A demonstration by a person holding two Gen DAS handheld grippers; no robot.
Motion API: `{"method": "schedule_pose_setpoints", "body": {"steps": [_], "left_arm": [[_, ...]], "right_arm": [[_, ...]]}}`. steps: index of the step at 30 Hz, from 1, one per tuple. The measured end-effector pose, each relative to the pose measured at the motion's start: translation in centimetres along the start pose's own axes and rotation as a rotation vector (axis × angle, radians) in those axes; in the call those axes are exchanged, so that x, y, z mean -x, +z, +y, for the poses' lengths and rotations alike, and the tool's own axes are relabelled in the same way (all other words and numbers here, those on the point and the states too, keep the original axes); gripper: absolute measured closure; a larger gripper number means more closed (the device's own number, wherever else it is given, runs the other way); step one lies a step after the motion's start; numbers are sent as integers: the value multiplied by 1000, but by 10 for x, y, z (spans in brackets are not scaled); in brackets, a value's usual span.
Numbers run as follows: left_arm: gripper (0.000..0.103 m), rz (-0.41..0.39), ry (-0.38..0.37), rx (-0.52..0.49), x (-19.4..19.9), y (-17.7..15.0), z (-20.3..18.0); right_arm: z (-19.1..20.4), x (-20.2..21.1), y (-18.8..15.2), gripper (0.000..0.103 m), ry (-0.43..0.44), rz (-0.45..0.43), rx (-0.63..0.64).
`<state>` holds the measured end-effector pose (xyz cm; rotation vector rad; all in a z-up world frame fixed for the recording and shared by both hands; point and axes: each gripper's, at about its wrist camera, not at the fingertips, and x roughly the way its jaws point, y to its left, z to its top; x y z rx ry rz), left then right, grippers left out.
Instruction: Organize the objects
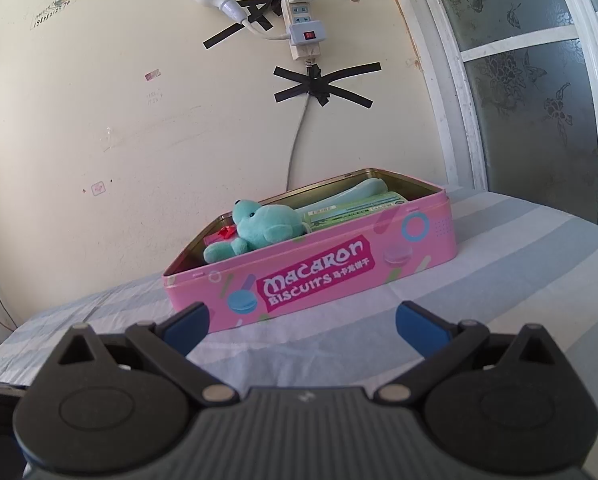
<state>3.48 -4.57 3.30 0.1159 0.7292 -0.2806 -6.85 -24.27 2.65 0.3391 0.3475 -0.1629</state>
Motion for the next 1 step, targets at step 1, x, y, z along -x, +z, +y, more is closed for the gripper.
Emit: {"method": "schedule_pose_setpoints", "body": {"steps": [1], "left_arm": [[0,1,-1,0,0,0,0]], "right_arm": [[0,0,0,0,0,0,0]]}}
